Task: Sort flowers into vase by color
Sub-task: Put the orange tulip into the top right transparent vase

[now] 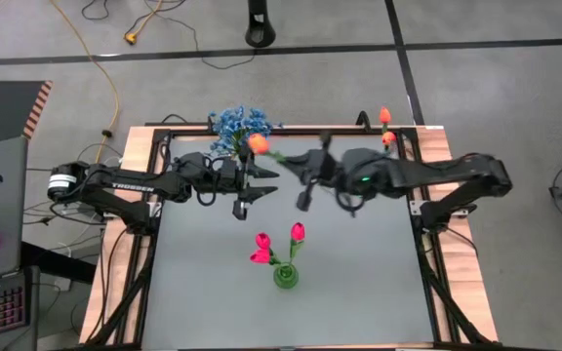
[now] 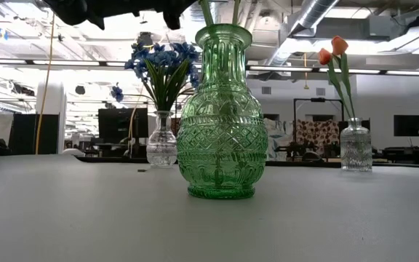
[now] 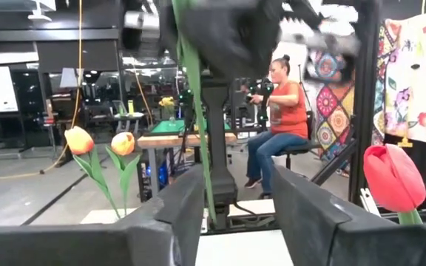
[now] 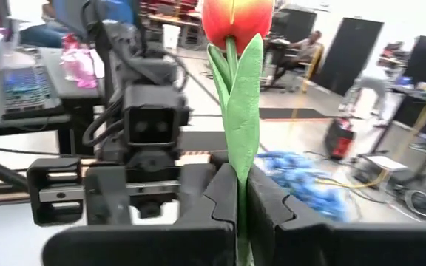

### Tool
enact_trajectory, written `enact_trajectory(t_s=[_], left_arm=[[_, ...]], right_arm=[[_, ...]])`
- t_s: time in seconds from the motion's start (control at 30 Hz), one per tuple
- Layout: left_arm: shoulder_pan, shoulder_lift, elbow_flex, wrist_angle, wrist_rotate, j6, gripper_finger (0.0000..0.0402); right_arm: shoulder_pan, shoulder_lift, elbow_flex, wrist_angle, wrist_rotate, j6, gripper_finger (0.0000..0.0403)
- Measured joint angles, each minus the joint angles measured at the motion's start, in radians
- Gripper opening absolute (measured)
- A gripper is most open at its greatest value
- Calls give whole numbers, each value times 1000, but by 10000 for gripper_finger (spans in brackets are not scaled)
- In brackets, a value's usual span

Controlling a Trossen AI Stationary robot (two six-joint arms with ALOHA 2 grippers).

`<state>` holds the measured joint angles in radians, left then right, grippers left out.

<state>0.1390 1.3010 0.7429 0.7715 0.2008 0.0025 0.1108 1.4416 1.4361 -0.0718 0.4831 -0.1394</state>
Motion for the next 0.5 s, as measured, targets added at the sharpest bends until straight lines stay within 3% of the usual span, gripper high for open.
enact_trajectory(t_s=[0.4, 0.5], left_arm=[[0, 0, 0, -21, 0, -6, 149], [0, 0, 0, -16, -1, 3, 147]], right_arm=[[118, -263, -4, -487, 334, 205, 34], [170, -312, -64, -530, 438, 258, 34]])
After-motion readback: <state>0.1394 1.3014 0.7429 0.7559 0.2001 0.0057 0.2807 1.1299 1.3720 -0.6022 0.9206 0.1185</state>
